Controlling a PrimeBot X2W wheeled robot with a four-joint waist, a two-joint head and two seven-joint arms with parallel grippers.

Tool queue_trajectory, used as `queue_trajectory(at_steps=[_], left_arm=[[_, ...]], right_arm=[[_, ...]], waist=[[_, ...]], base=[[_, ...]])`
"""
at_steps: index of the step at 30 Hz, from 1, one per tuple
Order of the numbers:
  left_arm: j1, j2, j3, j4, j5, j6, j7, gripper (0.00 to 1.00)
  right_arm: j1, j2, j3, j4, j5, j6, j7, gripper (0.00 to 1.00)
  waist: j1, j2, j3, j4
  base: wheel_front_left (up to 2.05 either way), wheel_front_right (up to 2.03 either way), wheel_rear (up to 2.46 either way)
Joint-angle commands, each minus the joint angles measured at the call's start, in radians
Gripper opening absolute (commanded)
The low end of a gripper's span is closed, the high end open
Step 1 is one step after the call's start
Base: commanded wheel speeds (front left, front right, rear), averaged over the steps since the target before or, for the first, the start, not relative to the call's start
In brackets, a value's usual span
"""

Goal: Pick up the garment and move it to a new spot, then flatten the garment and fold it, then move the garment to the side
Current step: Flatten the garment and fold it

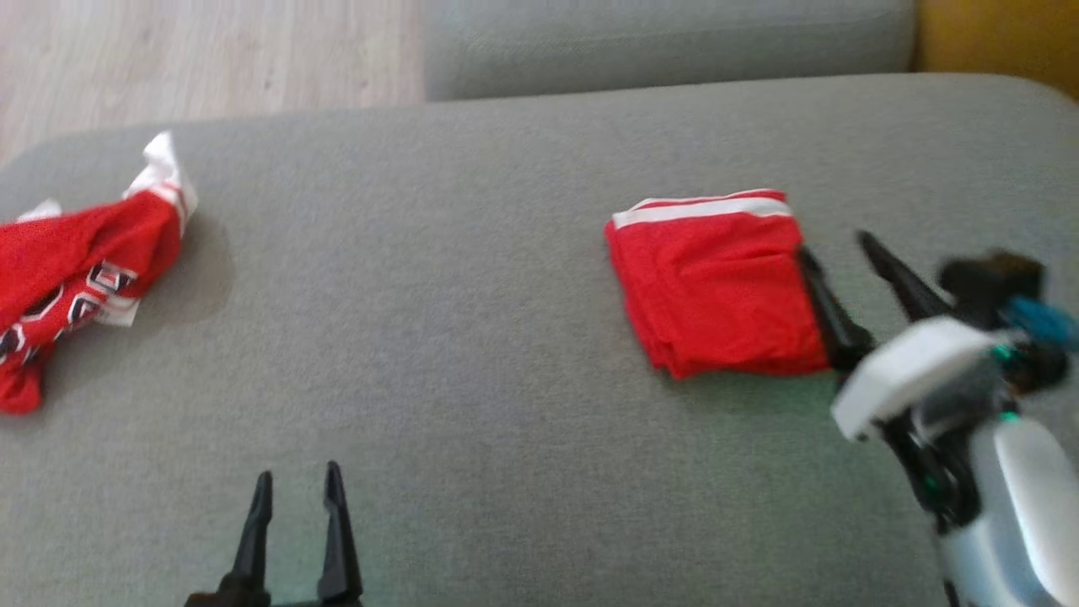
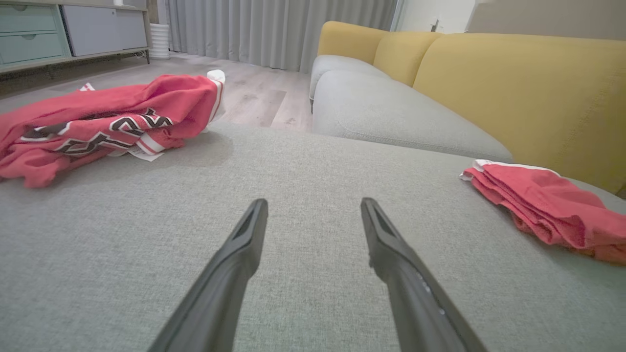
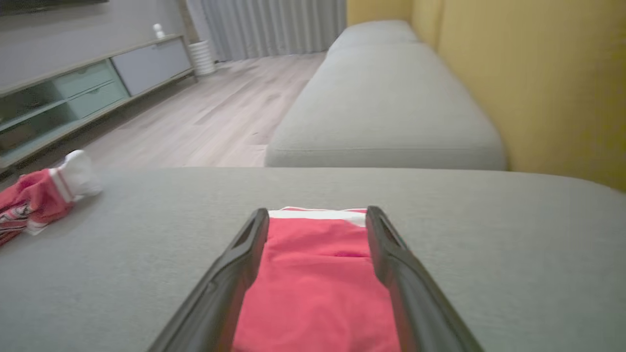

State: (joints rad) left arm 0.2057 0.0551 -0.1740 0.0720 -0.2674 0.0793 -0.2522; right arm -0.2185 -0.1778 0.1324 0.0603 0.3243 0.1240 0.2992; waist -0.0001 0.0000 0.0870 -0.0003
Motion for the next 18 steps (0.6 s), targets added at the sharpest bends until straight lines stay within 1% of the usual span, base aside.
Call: queue_trajectory(at_steps=[1, 4, 8, 11, 14, 18], left_arm=[[-0.004, -0.005, 0.046, -0.042, 0.005, 0.002, -0.010, 1.00], [0.020, -0.005, 0.060, -0.055, 0.006, -0.001, -0.010, 1.00], [0.037, -0.005, 0.075, -0.059, 0.009, -0.010, -0.010, 1.00], [0.042, -0.005, 0.085, -0.059, 0.009, -0.016, -0.010, 1.00], [0.047, -0.005, 0.091, -0.059, 0.008, -0.018, -0.010, 1.00], [0.058, -0.005, 0.091, -0.065, 0.010, -0.017, -0.010, 1.00]], right_arm=[[0.015, -0.002, -0.018, -0.050, -0.032, 0.007, -0.048, 1.00], [0.081, -0.012, -0.073, -0.053, -0.108, 0.007, -0.143, 1.00], [0.156, -0.007, -0.127, -0.028, -0.178, 0.007, -0.267, 1.00], [0.198, 0.014, -0.160, 0.004, -0.212, 0.007, -0.340, 1.00], [0.224, 0.047, -0.181, 0.033, -0.214, 0.007, -0.379, 1.00], [0.236, 0.069, -0.186, 0.056, -0.220, 0.007, -0.414, 1.00]], waist=[[0.0001, 0.0000, -0.033, -0.031], [0.0001, 0.0000, -0.058, -0.044], [0.0001, 0.0000, -0.076, -0.049], [0.0001, 0.0000, -0.083, -0.049], [0.0001, 0.0000, -0.089, -0.049], [0.0001, 0.0000, -0.094, -0.045]], base=[[0.00, 0.00, 0.00], [0.00, 0.00, 0.00], [0.00, 0.00, 0.00], [0.00, 0.00, 0.00], [0.00, 0.00, 0.00], [0.00, 0.00, 0.00]])
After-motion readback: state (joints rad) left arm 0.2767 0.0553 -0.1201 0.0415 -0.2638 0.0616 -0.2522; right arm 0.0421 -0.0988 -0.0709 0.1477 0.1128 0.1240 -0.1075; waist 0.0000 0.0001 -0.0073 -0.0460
